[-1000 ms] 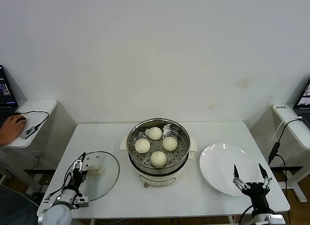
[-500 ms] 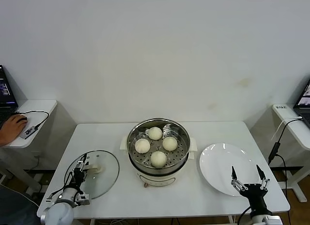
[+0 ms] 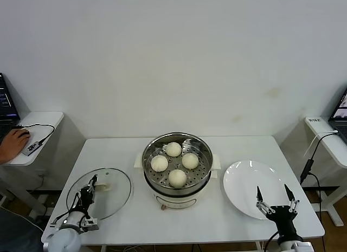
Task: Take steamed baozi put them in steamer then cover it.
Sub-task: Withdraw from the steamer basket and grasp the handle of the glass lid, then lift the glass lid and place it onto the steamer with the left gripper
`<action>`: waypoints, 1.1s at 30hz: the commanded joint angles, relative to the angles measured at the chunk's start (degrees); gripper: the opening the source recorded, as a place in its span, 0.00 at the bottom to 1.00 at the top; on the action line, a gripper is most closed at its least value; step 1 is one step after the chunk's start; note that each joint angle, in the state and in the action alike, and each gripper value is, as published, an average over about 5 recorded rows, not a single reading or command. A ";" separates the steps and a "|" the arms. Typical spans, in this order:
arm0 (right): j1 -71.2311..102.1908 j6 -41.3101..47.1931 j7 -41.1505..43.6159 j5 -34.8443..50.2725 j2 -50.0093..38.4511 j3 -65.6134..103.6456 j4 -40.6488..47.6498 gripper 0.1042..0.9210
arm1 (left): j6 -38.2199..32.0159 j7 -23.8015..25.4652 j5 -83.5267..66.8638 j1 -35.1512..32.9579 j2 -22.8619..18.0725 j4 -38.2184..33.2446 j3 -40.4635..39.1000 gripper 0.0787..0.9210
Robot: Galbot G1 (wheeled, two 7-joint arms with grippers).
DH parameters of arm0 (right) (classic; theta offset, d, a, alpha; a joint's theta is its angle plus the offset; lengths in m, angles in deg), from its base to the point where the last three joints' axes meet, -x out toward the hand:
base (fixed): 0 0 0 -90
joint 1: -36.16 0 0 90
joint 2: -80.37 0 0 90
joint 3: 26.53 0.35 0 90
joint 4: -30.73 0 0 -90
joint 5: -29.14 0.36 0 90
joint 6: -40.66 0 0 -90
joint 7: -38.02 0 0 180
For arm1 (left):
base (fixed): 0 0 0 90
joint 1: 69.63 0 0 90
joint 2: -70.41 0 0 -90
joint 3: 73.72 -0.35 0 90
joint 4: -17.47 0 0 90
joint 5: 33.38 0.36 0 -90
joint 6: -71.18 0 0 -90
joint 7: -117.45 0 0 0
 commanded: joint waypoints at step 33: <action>-0.45 -2.20 0.52 -9.65 1.29 -2.35 1.37 0.88 | 24.40 15.18 -11.58 1.47 12.61 -42.87 -16.72 0.08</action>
